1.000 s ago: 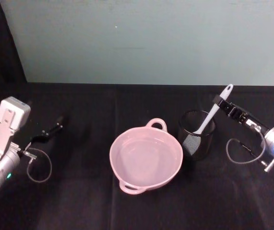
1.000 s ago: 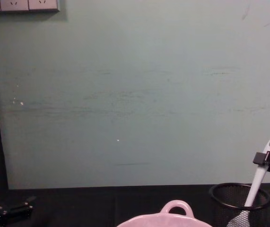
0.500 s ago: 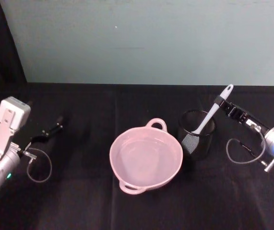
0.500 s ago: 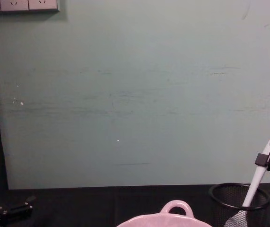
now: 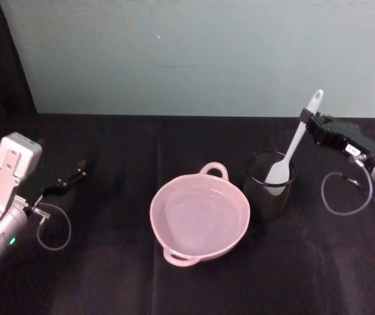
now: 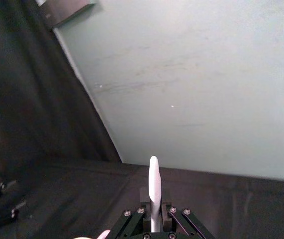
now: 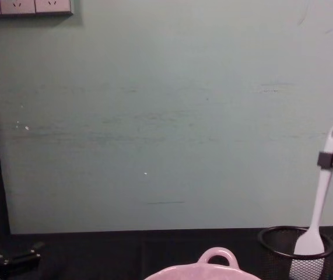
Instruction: Use the one hand to pick up the spoon and stir the clear water in the bowl.
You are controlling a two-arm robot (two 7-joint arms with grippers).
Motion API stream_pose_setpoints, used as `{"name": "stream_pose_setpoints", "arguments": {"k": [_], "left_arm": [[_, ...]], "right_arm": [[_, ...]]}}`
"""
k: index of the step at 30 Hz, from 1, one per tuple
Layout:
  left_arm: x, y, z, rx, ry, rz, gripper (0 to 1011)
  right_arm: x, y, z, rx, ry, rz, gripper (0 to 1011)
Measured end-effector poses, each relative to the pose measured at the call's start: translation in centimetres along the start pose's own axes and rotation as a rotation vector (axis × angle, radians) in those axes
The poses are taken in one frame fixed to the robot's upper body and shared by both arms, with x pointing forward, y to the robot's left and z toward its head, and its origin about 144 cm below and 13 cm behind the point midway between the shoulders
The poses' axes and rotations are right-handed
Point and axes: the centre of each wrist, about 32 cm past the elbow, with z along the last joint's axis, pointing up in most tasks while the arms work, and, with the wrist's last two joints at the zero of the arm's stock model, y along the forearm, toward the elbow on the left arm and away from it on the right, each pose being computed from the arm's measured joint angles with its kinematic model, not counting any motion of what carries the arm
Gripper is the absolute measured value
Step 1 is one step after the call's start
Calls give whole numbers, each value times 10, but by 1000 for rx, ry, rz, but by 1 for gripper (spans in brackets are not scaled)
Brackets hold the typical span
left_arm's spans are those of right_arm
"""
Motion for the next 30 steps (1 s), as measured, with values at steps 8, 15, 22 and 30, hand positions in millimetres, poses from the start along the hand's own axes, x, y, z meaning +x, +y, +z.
{"name": "stream_pose_setpoints", "arguments": {"k": [8, 15, 22, 30], "left_arm": [[0, 0, 0, 0, 0, 0, 1005], [0, 0, 0, 0, 0, 0, 1005], [0, 0, 0, 0, 0, 0, 1005], [0, 0, 0, 0, 0, 0, 1005]], "right_arm": [[-14, 6, 42, -25, -139, 45, 118], [-37, 16, 82, -26, -238, 98, 118], [-61, 26, 98, -25, -301, 151, 118], [-89, 46, 97, -43, -322, 267, 118]]}}
